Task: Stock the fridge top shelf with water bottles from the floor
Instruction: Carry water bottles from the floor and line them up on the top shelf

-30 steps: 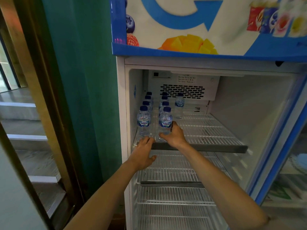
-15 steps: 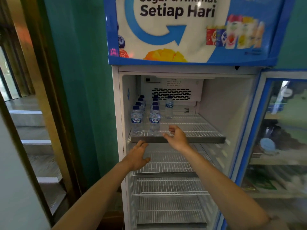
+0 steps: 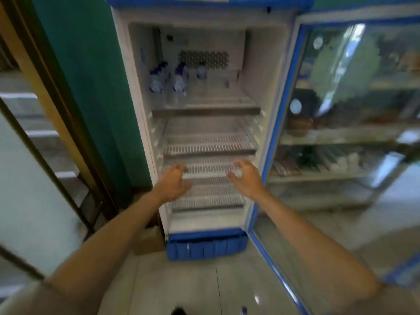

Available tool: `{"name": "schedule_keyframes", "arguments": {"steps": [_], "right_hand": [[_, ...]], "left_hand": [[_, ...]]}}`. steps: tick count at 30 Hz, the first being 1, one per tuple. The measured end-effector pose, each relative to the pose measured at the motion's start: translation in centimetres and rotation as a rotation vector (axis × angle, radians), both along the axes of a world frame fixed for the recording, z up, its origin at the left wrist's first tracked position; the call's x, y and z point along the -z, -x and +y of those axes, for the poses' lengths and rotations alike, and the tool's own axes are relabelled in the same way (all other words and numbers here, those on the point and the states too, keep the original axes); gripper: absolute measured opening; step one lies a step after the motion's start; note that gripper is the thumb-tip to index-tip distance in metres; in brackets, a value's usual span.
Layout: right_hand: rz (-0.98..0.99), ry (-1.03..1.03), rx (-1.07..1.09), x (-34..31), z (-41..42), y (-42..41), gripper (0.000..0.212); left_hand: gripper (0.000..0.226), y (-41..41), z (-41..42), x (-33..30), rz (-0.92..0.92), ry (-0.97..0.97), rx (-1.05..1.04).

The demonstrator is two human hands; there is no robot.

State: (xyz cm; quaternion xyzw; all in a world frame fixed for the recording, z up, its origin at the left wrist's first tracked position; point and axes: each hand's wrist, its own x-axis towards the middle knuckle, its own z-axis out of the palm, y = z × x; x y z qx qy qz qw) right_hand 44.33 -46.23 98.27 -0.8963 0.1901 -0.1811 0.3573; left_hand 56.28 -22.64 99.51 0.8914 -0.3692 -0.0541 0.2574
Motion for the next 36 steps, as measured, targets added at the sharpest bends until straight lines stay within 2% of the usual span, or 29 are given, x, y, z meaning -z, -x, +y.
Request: {"name": "schedule_keyframes", "arguments": {"steps": [6,15,22,28,36], "right_hand": [[0.077,-0.058,0.068,4.8,2.9,12.2,0.055],[0.185,-0.132,0.189,12.1,9.0,27.2,0.047],[0.292,-0.203,0.241,17.1,13.7,37.5,0.05],[0.409,-0.272,0.264,22.7,13.5,44.4,0.052],[0.517,-0.344,0.278,31.1,9.7,50.6,0.051]], "left_hand": [[0.051,9.9,2.1,3.9,0.025,-0.061,0.018],[0.044,23.5,5.0,10.4,0.189,-0.003,0.041],[0.038,34.9,9.6,16.1,0.34,-0.001,0.01],[0.035,40.9,10.1,20.9,0.403,-0.064,0.005],[0.035,46.3,5.6,30.4,0.477,-0.169,0.0]]}}
